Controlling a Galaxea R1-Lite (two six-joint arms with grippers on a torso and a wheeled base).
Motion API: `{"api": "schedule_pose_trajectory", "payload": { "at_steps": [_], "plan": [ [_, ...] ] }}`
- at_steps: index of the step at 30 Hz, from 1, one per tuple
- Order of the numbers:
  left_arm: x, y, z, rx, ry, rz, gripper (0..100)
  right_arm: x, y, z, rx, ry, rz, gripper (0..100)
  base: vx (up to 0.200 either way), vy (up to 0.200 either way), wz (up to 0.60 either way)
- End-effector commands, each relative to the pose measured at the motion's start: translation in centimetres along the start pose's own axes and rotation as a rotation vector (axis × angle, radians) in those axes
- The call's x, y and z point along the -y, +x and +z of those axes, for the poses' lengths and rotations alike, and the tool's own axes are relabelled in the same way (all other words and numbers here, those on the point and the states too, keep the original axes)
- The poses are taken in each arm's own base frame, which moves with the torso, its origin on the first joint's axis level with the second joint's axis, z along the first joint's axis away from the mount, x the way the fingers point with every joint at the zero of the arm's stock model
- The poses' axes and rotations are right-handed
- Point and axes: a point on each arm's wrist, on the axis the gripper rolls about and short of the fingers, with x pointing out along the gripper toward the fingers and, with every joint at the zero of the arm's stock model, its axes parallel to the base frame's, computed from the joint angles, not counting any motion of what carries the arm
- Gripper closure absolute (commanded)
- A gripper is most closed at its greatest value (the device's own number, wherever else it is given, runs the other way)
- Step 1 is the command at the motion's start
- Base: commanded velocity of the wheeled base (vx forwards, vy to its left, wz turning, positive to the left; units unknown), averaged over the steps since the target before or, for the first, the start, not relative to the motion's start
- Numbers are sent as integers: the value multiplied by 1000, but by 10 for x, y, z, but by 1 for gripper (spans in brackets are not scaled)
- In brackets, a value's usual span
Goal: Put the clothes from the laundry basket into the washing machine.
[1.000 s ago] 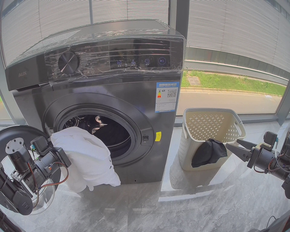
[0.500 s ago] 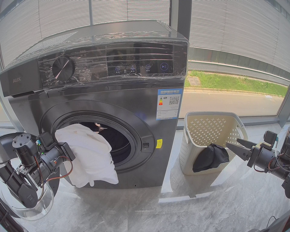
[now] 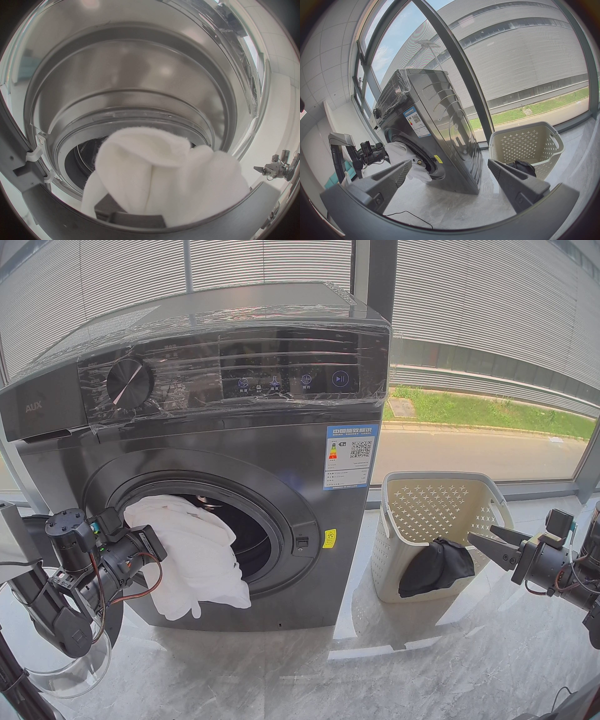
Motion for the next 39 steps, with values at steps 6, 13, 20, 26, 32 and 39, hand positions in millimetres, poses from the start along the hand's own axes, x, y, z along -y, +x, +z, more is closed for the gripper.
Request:
{"api": "schedule_pose_trajectory", "payload": {
  "at_steps": [6,13,20,26,32,39],
  "plan": [
    [-1,3,-2,-7,1,3,100,1,3,0,-5,2,-1,0,-100,0,0],
    [-2,2,-4,-14,5,7,100,2,3,0,-6,3,-1,0,0,0,0],
    [3,-1,-11,-47,2,-5,100,2,3,-1,-7,3,-2,0,0,0,0],
    [5,44,17,120,25,-31,100,2,2,-2,-11,4,-3,0,0,0,0],
    [-10,73,12,149,15,11,100,3,4,-1,-12,6,-5,0,0,0,0],
    [-25,101,-4,138,12,29,100,5,8,-4,-27,14,-11,0,0,0,0]
  ]
}}
